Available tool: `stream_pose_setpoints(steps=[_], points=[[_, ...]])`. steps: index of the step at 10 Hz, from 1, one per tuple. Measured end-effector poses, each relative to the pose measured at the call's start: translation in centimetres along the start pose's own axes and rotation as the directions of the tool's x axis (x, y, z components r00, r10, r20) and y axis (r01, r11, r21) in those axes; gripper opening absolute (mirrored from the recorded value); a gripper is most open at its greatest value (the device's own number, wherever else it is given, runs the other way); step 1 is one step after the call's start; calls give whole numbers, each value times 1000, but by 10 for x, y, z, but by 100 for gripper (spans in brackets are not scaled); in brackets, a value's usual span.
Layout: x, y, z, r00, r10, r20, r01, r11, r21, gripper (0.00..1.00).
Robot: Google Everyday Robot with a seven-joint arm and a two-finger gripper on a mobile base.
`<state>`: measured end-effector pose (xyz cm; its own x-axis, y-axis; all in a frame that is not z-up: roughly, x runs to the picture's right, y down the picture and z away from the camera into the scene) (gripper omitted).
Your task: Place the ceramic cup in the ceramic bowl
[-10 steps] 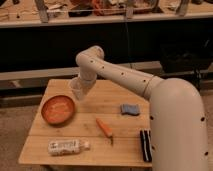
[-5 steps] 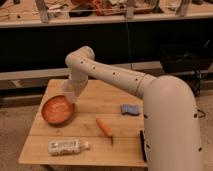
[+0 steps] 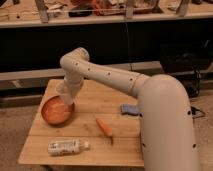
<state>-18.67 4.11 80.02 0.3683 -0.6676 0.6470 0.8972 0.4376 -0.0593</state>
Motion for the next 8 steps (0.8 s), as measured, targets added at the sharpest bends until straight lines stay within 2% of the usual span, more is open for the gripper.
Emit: stream_pose_setpoints(steps=[7,8], points=[[-8,-15,10,999,-37,10,37,999,9,0],[-9,-17,12,999,-44,10,44,999,10,3]])
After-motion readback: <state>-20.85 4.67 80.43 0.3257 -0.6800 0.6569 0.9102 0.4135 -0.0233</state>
